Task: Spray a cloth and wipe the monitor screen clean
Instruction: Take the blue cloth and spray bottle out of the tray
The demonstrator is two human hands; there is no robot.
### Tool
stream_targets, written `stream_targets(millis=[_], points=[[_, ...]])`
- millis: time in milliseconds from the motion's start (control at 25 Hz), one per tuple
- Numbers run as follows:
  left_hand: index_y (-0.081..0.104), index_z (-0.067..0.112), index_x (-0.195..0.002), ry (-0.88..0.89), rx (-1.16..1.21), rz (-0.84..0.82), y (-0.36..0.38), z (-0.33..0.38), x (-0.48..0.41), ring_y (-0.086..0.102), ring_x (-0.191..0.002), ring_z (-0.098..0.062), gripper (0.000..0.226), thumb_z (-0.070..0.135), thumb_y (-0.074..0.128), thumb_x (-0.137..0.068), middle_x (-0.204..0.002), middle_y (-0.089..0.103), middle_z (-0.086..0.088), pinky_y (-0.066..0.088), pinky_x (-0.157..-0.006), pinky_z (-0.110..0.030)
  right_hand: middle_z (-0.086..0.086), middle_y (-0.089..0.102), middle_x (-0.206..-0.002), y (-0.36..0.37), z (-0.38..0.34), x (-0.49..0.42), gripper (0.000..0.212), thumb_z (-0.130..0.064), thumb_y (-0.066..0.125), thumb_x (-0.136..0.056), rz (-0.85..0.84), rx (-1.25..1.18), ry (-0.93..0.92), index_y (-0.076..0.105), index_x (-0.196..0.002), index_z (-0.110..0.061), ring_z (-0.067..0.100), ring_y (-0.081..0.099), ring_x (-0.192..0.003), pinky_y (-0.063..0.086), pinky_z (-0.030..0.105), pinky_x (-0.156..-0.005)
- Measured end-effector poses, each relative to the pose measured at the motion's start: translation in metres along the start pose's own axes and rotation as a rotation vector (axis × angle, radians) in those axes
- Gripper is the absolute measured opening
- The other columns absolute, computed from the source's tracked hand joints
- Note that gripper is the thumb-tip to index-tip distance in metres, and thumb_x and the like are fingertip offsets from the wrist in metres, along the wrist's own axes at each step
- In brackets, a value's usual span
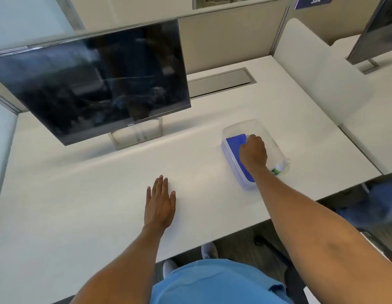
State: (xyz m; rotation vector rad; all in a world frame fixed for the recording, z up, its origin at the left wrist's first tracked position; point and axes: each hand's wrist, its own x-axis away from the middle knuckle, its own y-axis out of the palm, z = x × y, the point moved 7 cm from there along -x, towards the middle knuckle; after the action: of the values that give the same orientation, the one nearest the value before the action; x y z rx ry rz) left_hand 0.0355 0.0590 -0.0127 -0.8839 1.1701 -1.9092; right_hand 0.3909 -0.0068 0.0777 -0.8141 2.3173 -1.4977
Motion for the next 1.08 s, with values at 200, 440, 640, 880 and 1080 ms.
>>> stream_targets(millis=[200, 440, 640, 880, 1080], points=[[0.018, 0.012, -0.170, -0.089, -0.011, -0.050, 0.017, -0.008, 0.007, 0.005, -0.167, -0.018, 0.063, 0.039, 0.025, -0.113, -0.180, 0.009, -0.004, 0.001, -0.137, -0.041, 0.020, 0.052, -0.143, 0.033, 0.027, -0.018, 0.053, -0.035, 0.061, -0.104, -0.294, 0.086, 0.112, 0.045, -0.141, 0.000, 0.038, 0.051, -0.134, 0.046, 0.045, -0.106], [0.019, 0.012, -0.169, -0.111, 0.002, -0.038, 0.020, -0.007, 0.006, 0.004, -0.167, -0.017, 0.062, 0.037, 0.027, -0.114, -0.180, 0.009, -0.003, -0.001, -0.136, -0.040, 0.018, 0.053, -0.141, 0.046, 0.039, -0.031, 0.065, -0.047, 0.069, -0.098, -0.313, 0.205, 0.062, 0.046, -0.139, -0.002, 0.035, 0.055, -0.130, 0.047, 0.043, -0.104], [0.017, 0.012, -0.170, -0.129, 0.029, -0.020, 0.021, -0.006, 0.007, 0.002, -0.167, -0.016, 0.062, 0.035, 0.029, -0.114, -0.180, 0.007, -0.002, -0.002, -0.136, -0.040, 0.014, 0.064, -0.127, 0.050, 0.048, -0.039, 0.059, -0.044, 0.077, -0.093, -0.384, 0.058, 0.140, 0.053, -0.129, -0.004, 0.034, 0.064, -0.118, 0.052, 0.043, -0.096], [0.016, 0.010, -0.170, -0.135, 0.024, -0.008, 0.021, -0.002, 0.007, 0.001, -0.167, -0.018, 0.062, 0.031, 0.032, -0.113, -0.180, 0.006, -0.004, -0.003, -0.136, -0.041, 0.012, 0.069, -0.117, 0.041, 0.036, -0.035, 0.043, -0.032, 0.078, -0.089, -0.390, -0.074, 0.132, 0.060, -0.119, -0.007, 0.034, 0.067, -0.105, 0.055, 0.044, -0.086], [0.016, 0.010, -0.170, -0.133, 0.022, -0.006, 0.023, -0.003, 0.006, 0.001, -0.167, -0.017, 0.062, 0.032, 0.031, -0.113, -0.180, 0.006, -0.003, -0.003, -0.136, -0.041, 0.013, 0.069, -0.113, 0.015, 0.016, -0.025, 0.035, -0.026, 0.071, -0.093, -0.305, -0.056, 0.043, 0.057, -0.119, -0.008, 0.036, 0.067, -0.102, 0.049, 0.040, -0.076]])
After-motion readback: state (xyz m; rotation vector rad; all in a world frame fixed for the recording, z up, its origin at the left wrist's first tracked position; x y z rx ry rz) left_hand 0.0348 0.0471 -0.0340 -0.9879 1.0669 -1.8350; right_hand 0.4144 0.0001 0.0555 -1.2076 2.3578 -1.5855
